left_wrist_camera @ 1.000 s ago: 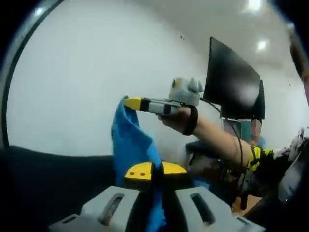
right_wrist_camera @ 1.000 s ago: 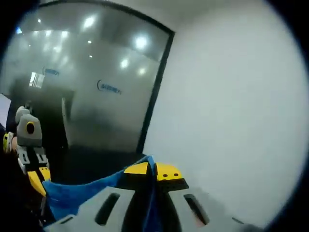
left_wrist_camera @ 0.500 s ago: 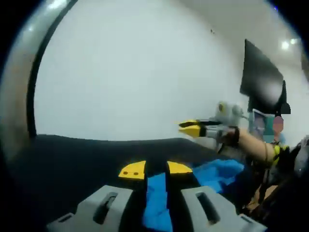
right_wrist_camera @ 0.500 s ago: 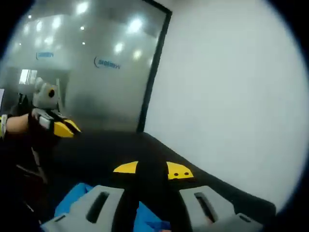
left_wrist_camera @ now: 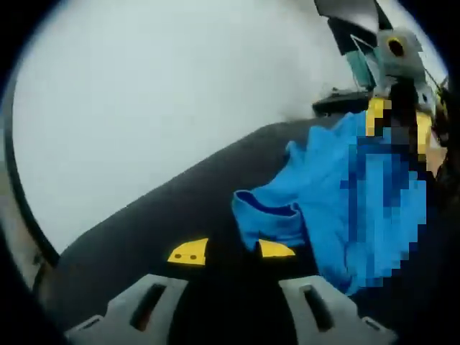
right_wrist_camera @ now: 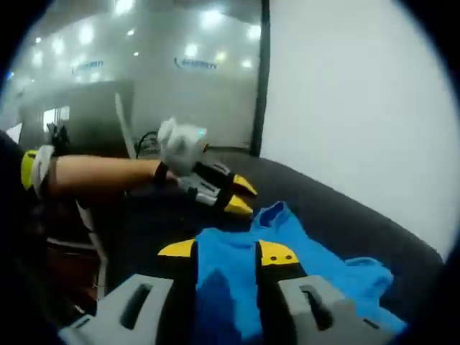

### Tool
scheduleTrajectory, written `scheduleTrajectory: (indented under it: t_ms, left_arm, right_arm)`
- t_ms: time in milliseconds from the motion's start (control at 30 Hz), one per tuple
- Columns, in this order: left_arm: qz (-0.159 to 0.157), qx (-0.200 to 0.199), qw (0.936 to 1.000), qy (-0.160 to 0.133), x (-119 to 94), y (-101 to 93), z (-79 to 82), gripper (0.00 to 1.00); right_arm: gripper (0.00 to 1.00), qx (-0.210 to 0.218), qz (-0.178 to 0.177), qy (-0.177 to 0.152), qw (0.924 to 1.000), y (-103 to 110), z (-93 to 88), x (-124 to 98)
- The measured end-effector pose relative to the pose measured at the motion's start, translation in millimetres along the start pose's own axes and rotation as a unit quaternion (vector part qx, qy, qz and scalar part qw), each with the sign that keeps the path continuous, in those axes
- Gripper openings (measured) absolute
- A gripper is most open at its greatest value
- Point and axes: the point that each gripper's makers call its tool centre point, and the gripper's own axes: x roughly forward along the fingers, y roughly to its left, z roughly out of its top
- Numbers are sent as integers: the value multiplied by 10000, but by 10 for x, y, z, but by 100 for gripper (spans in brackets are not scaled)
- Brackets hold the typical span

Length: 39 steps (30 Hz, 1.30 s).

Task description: Spread out the cloth and fold it

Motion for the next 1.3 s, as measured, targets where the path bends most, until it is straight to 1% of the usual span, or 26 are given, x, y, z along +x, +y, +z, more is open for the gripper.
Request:
scheduleTrajectory:
  t_ms: [67,133,167,200,233,267,300,333,367,400,433,500,533,567,633,667,733,767,800,867,933,1000,1033,1100,1200,1300]
  left_arm:
    - [141,-108,9997,-157,40,62,-28,25]
    - [83,-511,9977,-433,69,58,-94,25]
    - [52,-821,9955,-479,74,64,-206,24]
    - [102,-900,9953,-329,71,79,-299,25]
    - [142,-374,9991,-132,33,104,-281,25]
    - [141,-440,9975,-531,21,91,-162,24]
    - [35,-685,9953,-685,30,47,-123,24]
    - [-12,-641,9968,-488,42,34,-178,25]
    - [84,-503,9980,-385,53,68,-215,25]
    - [115,-427,9982,-402,54,69,-210,25]
    - [57,-396,9984,-412,54,26,-200,25]
    - [7,-360,9984,-425,43,0,-191,25]
    - [-8,-353,9984,-440,37,-7,-184,25]
    - [-36,-348,9983,-474,34,-10,-169,25]
    - [-127,-360,9977,-558,21,-43,-133,26]
    - [-192,-340,9974,-610,14,-75,-108,27]
    - [-503,-237,9951,-817,1,-191,-16,34]
    - [-716,-269,9926,-941,-11,-280,34,38]
    - [-805,-318,9915,-974,-15,-315,48,39]
    - [-814,-226,9926,-868,4,-349,11,41]
    - [-741,174,9949,-657,39,-362,-61,46]
    - [-752,447,9946,-549,65,-390,-105,53]
    - [-749,373,9942,-676,60,-393,-65,55]
    - [-775,434,9931,-768,45,-396,-22,61]
    - [-822,735,9904,-838,27,-449,24,72]
    - [-819,1023,9883,-776,-21,-520,22,72]
  right_arm:
    - [30,16,107,35,9999,162,-44,119]
    - [34,-114,233,144,9996,294,-86,218]
    - [34,-313,291,253,9988,342,-122,265]
    - [34,-465,229,320,9981,318,-135,324]
    - [32,-503,143,325,9981,298,-138,357]
    - [31,-510,70,330,9981,279,-139,420]
    - [31,-504,13,359,9981,262,-150,476]
    - [28,-519,-111,555,9970,203,-220,525]
    - [26,-514,-168,607,9967,180,-255,541]
    - [23,-231,-196,405,9987,188,-204,556]
    - [16,-173,-196,568,9980,188,-260,536]
    - [7,-184,-169,523,9983,183,-269,462]
    - [2,-320,-117,602,9976,170,-297,405]
    - [1,-290,-36,585,9979,173,-289,331]
    - [1,240,433,528,9974,278,-263,143]
    - [1,513,566,369,9964,296,-200,46]
    - [1,994,667,123,9927,245,-92,-112]
    - [1,1090,685,26,9917,217,-43,-198]
    - [1,1143,658,-89,9912,177,9,-281]
    - [1,1137,635,-252,9912,143,84,-460]
    - [1,1039,582,-366,9922,144,140,-614]
    - [1,876,485,-456,9939,146,183,-745]
    - [1,765,446,-511,9948,145,203,-804]
    - [1,607,380,-551,9959,154,220,-892]
    - [1,577,389,-623,9956,171,233,-976]
    - [1,685,411,-692,9944,164,247,-1024]
